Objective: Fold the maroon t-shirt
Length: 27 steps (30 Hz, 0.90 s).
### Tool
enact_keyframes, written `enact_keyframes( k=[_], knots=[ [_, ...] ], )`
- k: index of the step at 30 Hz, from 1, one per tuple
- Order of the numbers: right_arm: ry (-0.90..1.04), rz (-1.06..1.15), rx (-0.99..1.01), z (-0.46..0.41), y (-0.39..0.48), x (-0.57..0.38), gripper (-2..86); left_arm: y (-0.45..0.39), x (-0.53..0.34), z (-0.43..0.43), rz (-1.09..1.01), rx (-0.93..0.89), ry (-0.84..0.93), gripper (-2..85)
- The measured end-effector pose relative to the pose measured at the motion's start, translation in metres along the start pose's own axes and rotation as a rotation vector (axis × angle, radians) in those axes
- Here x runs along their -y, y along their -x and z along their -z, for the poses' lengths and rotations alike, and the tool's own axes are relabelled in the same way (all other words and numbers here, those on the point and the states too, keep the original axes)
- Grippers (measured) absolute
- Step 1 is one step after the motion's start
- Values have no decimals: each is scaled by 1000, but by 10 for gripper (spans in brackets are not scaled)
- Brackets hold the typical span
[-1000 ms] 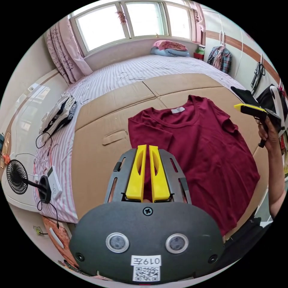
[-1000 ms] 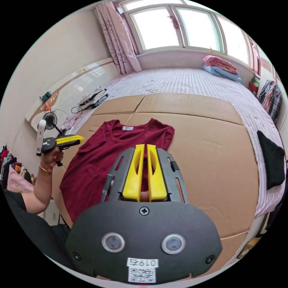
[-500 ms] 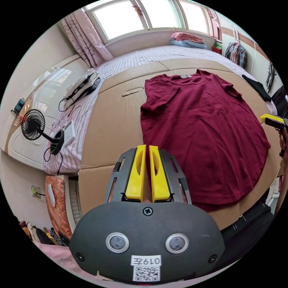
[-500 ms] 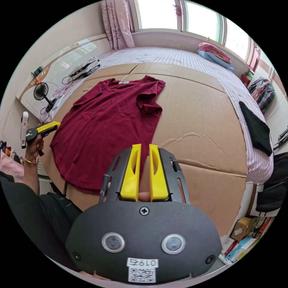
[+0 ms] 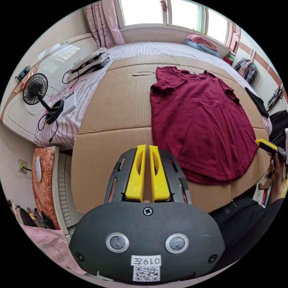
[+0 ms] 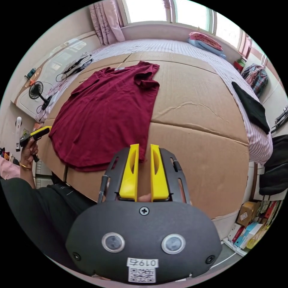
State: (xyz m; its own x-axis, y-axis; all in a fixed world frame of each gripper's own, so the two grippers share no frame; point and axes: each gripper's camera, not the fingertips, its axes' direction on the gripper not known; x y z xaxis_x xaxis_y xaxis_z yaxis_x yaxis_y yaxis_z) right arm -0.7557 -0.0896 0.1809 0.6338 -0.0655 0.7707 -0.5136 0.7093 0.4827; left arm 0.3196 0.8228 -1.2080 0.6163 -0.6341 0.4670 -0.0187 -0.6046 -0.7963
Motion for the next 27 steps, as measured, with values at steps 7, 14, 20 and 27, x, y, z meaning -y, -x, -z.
enact_keyframes(
  k=[7,14,20,27],
  knots=[
    [1,75,-112,-4,32,7,7,14,-13,1,29,-90,0,18],
    [-9,46,-44,-2,27,8,-4,40,-26,9,104,-132,-20,48],
    [-18,50,-60,0,34,8,-6,38,-34,0,113,-175,1,48],
    [-25,32,-43,0,34,4,-6,57,-45,15,160,-177,-42,48]
  ],
)
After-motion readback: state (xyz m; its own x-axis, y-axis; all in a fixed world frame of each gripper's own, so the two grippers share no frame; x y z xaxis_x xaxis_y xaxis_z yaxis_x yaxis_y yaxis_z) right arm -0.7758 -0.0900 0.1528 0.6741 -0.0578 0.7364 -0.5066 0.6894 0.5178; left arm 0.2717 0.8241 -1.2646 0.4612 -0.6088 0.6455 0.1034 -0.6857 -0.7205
